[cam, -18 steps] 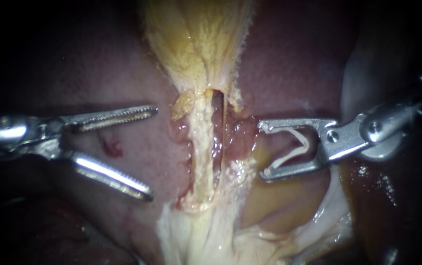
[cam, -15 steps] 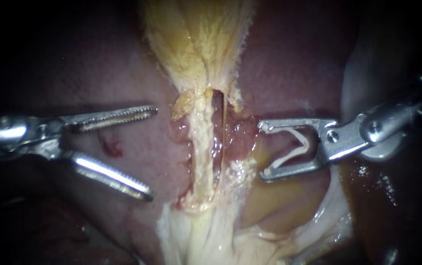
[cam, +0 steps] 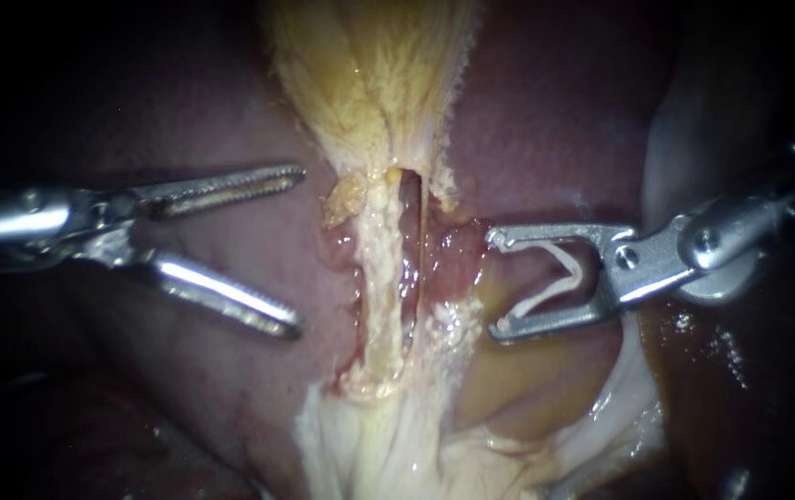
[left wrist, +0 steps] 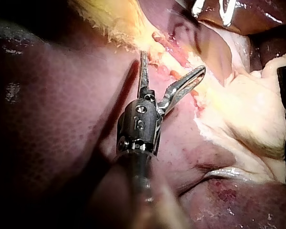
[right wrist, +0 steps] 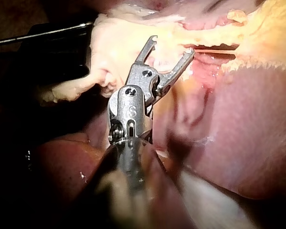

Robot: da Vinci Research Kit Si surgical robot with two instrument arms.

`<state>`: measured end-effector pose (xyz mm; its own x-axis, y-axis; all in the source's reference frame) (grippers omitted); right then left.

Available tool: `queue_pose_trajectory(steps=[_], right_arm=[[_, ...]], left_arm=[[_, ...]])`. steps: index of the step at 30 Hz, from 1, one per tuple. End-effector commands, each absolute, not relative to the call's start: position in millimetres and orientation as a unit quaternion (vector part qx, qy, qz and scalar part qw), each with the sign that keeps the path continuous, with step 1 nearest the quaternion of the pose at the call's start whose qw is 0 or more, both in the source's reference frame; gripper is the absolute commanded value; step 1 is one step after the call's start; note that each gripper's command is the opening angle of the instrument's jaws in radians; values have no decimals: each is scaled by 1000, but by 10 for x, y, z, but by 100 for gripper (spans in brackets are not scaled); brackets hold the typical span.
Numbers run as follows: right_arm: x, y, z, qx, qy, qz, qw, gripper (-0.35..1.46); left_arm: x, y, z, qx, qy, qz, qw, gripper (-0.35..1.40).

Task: Grabbing gallbladder

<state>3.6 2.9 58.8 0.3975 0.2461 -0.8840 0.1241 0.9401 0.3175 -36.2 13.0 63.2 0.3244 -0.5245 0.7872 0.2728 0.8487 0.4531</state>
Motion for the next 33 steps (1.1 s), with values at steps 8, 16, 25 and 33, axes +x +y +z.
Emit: queue_pose_trajectory(steps=[8, 16, 25, 33], right_arm=[[37, 28, 588, 169, 548, 37, 819, 50], [37, 28, 588, 169, 548, 37, 819, 50], [37, 28, 587, 169, 548, 37, 819, 50], [37, 28, 586, 169, 548, 37, 819, 50]], left_arm=[[-370, 147, 659, 112, -519, -276, 802, 83], [-375, 146, 669, 123, -503, -305, 799, 61], [-371, 144, 674, 131, -483, -329, 801, -15], [-359, 148, 663, 141, -481, -341, 795, -35]])
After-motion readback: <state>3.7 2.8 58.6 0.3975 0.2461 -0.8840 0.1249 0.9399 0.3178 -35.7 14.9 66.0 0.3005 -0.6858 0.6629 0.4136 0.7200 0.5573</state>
